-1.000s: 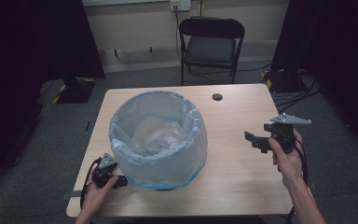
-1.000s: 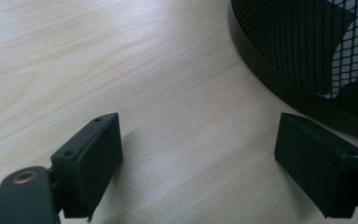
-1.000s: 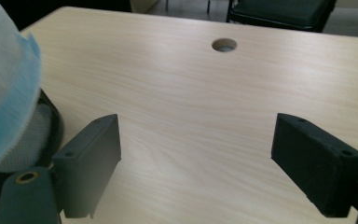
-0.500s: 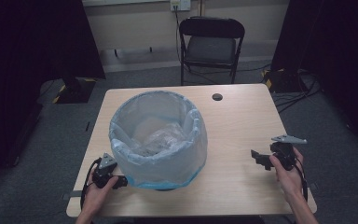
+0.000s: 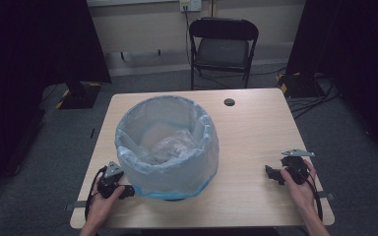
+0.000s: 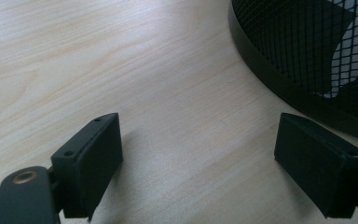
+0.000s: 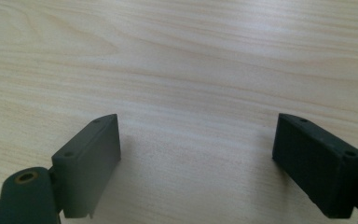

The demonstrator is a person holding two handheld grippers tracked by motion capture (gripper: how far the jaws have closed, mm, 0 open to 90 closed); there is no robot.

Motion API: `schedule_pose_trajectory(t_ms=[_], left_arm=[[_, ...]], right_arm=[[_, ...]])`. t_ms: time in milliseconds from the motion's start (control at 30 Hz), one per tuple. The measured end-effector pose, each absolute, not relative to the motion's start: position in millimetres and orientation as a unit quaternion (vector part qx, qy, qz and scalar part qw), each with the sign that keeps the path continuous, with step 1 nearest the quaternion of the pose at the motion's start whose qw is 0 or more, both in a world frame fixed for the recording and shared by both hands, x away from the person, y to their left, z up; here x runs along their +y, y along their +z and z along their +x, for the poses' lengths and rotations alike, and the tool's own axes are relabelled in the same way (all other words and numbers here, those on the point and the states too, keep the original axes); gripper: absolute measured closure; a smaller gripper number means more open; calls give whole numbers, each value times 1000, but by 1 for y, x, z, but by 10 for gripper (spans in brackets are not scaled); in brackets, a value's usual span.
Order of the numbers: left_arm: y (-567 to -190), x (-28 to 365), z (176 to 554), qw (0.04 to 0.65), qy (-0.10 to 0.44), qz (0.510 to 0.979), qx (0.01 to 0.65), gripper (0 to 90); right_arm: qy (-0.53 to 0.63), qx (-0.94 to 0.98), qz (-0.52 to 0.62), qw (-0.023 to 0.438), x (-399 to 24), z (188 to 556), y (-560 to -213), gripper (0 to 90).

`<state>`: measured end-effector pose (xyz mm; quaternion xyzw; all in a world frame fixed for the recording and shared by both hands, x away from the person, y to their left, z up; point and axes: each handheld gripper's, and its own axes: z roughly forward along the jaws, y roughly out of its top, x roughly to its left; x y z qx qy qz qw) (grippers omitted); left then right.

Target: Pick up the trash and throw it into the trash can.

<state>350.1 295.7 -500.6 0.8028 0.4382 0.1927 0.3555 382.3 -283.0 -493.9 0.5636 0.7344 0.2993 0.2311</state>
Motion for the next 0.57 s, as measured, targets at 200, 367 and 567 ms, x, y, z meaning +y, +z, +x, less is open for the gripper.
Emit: schedule_pose_trajectory(t_ms=[200, 367, 567], left_arm=[[-501, 296, 350, 356, 191, 803, 438, 146], [-501, 296, 350, 358, 189, 803, 437, 145], [-501, 296, 350, 358, 189, 803, 437, 146]], right_arm=[[308, 731, 558, 244, -283, 379, -497, 132], [315, 730, 553, 248, -284, 378, -499, 130], [315, 730, 553, 248, -284, 378, -499, 130]])
